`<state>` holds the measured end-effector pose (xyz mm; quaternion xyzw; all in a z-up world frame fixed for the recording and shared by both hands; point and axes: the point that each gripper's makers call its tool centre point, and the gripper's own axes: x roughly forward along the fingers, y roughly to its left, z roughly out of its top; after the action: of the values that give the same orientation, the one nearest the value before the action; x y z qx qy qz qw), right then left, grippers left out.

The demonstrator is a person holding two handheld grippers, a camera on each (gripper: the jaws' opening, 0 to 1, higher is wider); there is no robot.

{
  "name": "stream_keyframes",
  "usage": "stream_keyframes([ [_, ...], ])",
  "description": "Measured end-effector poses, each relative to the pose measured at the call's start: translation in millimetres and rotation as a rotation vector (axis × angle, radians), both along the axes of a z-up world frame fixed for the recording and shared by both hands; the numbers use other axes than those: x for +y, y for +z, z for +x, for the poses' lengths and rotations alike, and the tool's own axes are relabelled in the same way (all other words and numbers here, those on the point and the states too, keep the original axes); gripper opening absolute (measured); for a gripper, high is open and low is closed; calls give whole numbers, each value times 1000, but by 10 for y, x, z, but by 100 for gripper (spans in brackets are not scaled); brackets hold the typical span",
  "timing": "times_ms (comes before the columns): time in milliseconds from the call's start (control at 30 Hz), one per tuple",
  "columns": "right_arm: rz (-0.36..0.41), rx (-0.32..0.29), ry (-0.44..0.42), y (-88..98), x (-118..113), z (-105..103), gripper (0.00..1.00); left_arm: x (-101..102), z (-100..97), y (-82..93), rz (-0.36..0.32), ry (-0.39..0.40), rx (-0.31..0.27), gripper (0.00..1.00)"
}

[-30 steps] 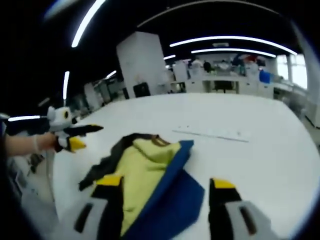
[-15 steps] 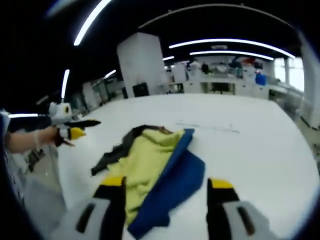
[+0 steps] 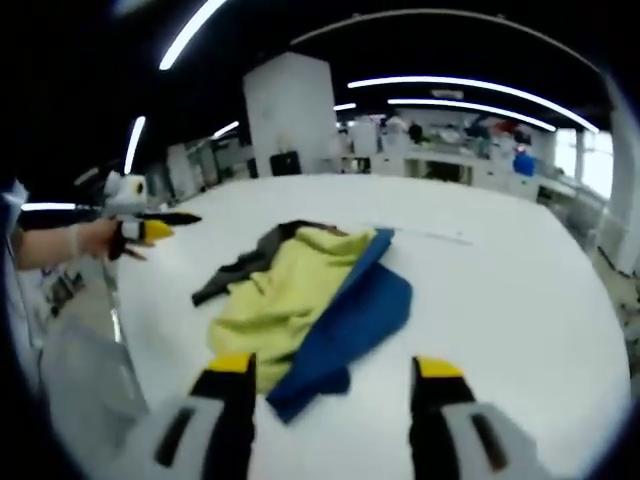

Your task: Fold the garment on the visible template until the final outline fits inside the template.

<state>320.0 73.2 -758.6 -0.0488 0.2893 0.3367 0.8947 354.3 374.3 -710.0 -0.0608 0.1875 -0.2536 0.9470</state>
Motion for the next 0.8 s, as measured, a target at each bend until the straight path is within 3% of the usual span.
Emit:
stream_keyframes([
  [67,0,2,13,-37,34,-43,56,-2,-7,-4,-4,0,2,93],
  [333,-125,-57,141,-229,129,-250,41,6,-53,-37,-11,7,13,93],
  [533,-186,-16,188,-453,168,-373,30,12,-89,-91,-18,13,24,93],
  [800,-191,57,195,-646,175,-430,17,-6,-160,-139,-20,10,41,92],
])
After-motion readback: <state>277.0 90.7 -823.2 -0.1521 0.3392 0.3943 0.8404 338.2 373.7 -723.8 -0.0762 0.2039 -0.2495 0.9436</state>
